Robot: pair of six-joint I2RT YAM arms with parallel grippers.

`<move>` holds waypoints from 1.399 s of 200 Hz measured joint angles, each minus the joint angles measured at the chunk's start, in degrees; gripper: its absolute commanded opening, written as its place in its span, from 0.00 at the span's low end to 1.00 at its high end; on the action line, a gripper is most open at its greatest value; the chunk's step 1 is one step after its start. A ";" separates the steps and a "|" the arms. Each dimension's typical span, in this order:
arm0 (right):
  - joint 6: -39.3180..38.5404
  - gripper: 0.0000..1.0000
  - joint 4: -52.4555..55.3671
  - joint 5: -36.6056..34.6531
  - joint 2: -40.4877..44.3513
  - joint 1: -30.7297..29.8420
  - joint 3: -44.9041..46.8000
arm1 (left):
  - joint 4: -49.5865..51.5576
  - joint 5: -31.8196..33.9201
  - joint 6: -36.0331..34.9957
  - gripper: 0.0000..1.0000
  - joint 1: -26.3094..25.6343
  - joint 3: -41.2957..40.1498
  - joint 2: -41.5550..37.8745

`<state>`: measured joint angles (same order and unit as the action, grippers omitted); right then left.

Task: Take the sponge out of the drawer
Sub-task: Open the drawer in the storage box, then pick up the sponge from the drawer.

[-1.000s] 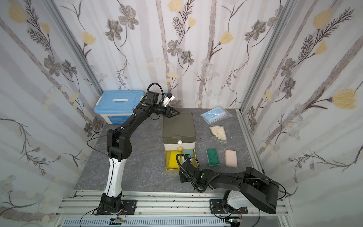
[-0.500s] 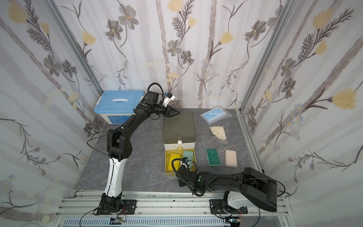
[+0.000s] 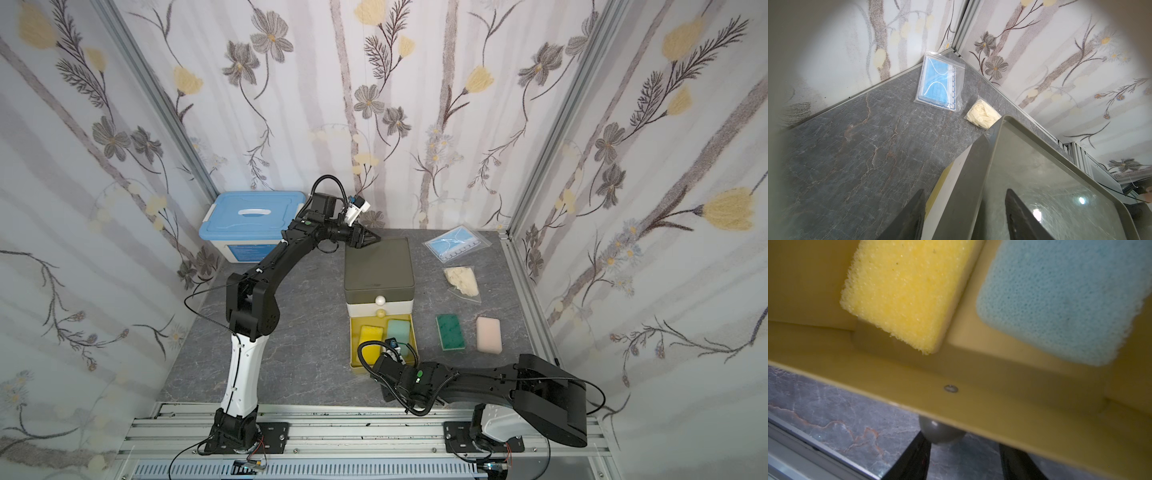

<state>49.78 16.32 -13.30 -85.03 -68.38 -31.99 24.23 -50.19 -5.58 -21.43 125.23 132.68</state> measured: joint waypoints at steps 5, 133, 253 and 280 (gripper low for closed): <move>-0.17 0.57 0.55 -0.02 0.28 0.07 -0.22 | -0.09 -0.02 0.00 0.62 0.00 0.00 0.02; -8.79 0.54 17.59 -3.65 12.57 2.14 -13.62 | -3.04 -0.09 0.68 0.62 -0.39 -0.74 0.15; -21.18 0.54 9.92 -6.03 -12.35 9.88 -18.64 | -2.97 0.59 -0.24 0.62 -0.59 -1.01 -0.11; -21.53 0.54 9.29 -6.69 -14.40 9.90 -19.87 | -2.91 0.57 -0.26 0.62 -0.59 -0.96 -0.11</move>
<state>28.25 25.61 -19.99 -99.44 -58.48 -51.86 21.32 -49.63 -5.85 -22.02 124.27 132.57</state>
